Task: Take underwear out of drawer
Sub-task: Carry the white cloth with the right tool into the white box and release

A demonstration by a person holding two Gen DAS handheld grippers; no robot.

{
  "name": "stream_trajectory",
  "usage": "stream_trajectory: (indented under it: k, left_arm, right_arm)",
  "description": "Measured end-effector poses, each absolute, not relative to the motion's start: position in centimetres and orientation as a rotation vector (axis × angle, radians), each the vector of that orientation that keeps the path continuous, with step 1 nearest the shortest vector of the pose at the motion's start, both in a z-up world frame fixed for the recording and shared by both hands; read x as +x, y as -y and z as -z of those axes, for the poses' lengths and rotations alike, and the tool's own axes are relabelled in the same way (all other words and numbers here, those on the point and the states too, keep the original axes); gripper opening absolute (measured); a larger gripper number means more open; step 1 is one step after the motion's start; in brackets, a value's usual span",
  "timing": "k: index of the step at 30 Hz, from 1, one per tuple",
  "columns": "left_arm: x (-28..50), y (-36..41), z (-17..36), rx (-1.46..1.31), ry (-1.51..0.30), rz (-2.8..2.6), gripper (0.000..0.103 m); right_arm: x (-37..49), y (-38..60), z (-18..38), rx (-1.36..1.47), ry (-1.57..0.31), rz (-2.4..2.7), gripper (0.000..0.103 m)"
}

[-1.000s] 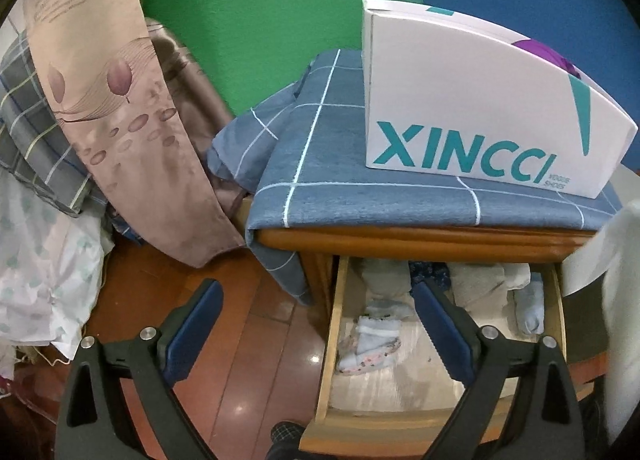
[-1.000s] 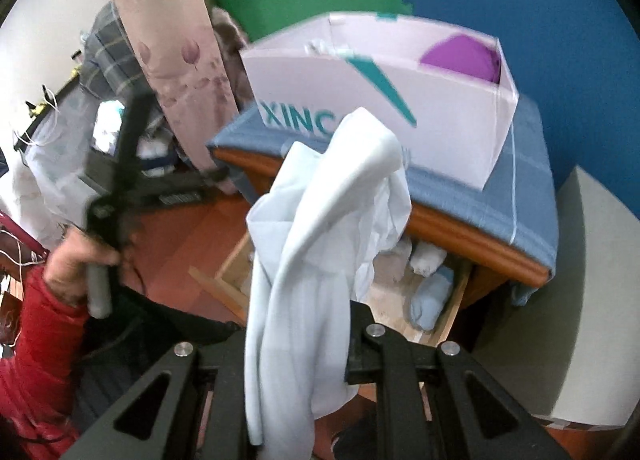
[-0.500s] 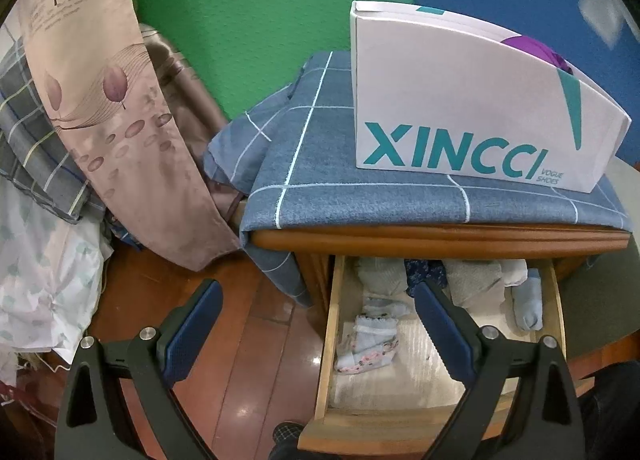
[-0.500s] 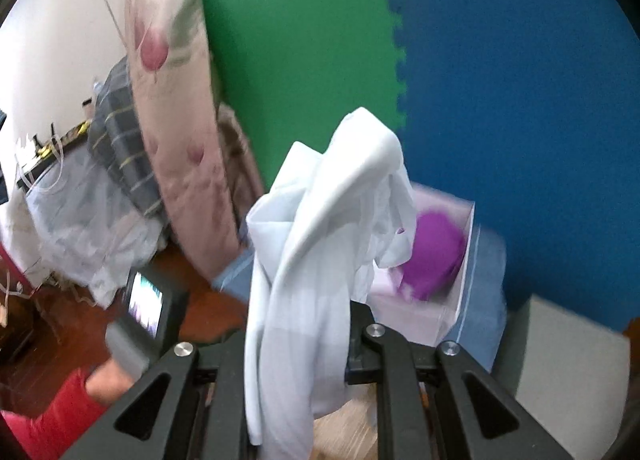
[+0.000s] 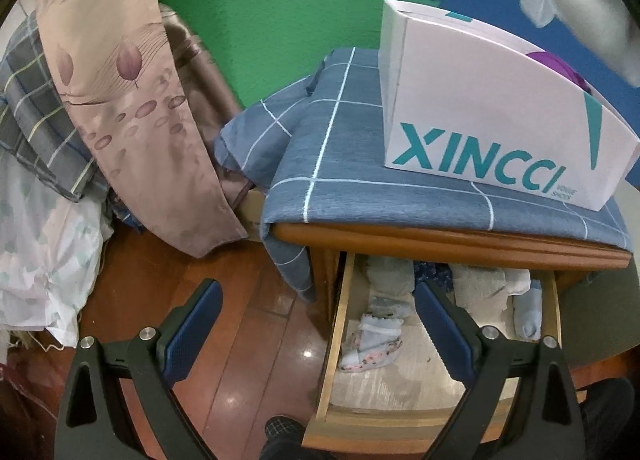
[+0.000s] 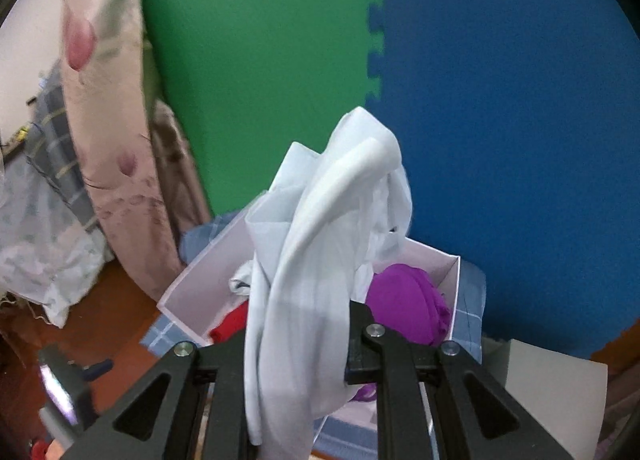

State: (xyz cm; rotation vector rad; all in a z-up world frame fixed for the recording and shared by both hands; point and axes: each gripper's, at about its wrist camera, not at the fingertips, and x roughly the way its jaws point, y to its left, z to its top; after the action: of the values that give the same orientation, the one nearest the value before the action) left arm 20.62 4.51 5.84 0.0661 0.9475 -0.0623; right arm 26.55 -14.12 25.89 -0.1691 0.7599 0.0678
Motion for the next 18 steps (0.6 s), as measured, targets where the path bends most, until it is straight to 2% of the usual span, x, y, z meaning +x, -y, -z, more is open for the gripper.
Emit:
stream_trajectory:
  k: [13,17,18]
  left_arm:
    - [20.7,-4.8,-5.6,0.064,-0.954,0.070,0.096]
    - [20.6,-4.8,-5.5,0.061,-0.957,0.079,0.096]
    - [20.6,-4.8,-5.4,0.063,-0.958,0.079,0.096]
  right_arm:
    - [33.1,14.1,-16.4,-0.167,-0.976,-0.048,0.017]
    - [33.3,14.2,-14.4,-0.151,-1.016,-0.049,0.025]
    - [33.2,13.9,-14.2,-0.152,-1.017,-0.055,0.034]
